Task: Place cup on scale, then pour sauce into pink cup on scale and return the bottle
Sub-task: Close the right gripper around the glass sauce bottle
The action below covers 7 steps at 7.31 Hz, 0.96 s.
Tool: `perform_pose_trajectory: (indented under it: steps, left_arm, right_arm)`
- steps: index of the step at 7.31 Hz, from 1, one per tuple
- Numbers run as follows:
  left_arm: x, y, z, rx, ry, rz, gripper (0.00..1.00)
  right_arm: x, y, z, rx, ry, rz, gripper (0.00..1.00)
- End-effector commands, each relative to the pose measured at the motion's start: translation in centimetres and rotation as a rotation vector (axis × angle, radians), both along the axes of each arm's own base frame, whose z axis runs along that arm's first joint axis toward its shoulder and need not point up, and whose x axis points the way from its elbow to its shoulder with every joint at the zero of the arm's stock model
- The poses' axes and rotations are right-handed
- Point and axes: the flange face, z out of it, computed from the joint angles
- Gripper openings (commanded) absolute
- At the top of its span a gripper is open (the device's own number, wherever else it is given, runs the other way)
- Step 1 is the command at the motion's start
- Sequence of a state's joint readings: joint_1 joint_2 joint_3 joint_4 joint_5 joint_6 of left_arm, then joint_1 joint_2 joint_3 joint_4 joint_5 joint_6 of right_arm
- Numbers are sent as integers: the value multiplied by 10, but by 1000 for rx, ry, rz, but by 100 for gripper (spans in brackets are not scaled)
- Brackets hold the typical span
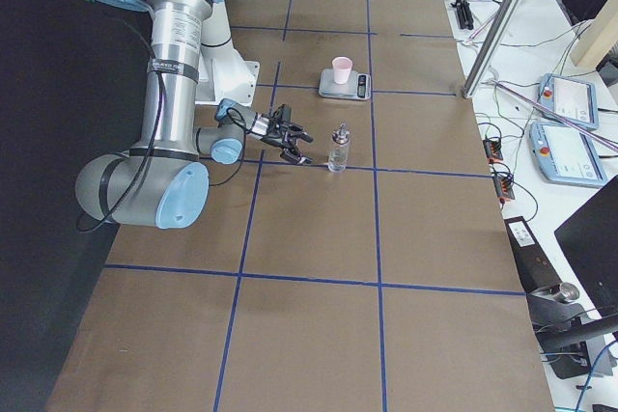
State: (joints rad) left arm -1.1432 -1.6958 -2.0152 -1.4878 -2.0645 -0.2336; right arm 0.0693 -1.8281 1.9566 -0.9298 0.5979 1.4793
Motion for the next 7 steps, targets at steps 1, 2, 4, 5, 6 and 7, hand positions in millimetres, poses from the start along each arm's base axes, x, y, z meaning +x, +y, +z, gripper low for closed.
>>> perform_pose_trajectory:
  steps: [1,2,4,5,6,7]
  left_arm:
    - [1,-2,3,-11,3,2,100]
    - [-1,-3,4,-12,3,-3,100]
    - [0,-4,5,-15,1,-3,100]
    - [0,-5,4,-13,3,-4,100]
    - [0,-5,4,-14,3,-5,100]
    - [0,-5,3,-12,4,-5,100]
  right_arm:
    - [-3,-4,15,16,52,7,99]
    - [-14,-13,-2,34,49,9,99]
    - [-13,-26,8,35,78,35,99]
    - [-9,-34,18,29,98,52,99]
    - [-6,-40,22,27,90,62,99]
    - [-8,-45,19,31,91,66,99]
